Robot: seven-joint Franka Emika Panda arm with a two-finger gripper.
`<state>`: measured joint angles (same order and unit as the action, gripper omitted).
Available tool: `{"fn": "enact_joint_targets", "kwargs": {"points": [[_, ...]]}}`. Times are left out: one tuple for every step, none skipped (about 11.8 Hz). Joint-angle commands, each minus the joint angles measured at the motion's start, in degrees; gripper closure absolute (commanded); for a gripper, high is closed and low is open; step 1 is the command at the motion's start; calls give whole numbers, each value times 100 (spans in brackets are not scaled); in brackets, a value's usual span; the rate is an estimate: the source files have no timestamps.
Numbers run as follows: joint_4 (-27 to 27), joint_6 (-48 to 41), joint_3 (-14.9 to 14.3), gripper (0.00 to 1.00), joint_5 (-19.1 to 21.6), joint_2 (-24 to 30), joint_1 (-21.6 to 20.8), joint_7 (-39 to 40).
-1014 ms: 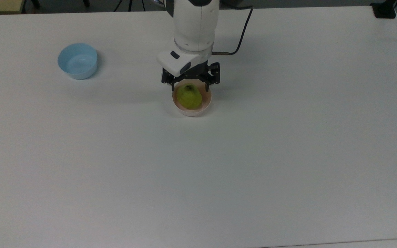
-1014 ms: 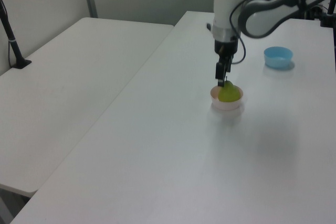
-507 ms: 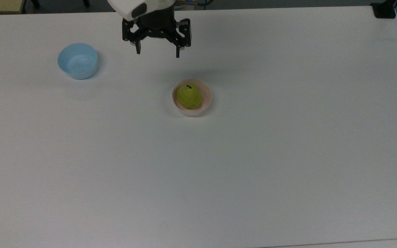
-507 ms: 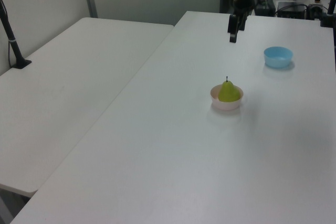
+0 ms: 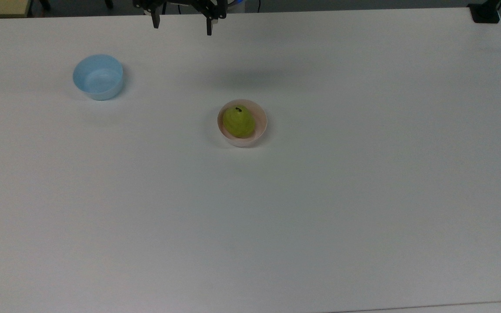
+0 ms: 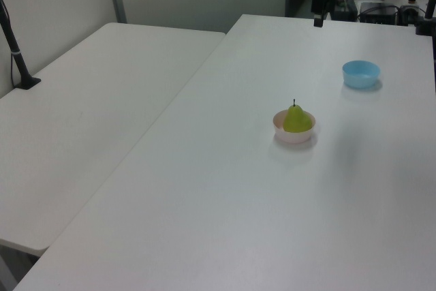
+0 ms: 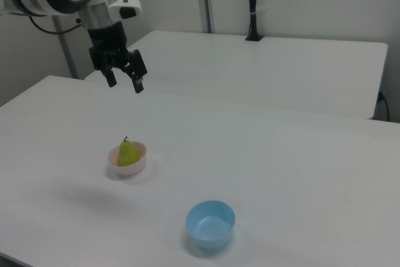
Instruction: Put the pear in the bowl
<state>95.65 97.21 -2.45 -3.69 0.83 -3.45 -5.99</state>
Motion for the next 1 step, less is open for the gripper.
{"fn": "enact_joint_targets", "kwargs": {"points": [[-266,-185,-54,0,9,-118,-42,107]]}}
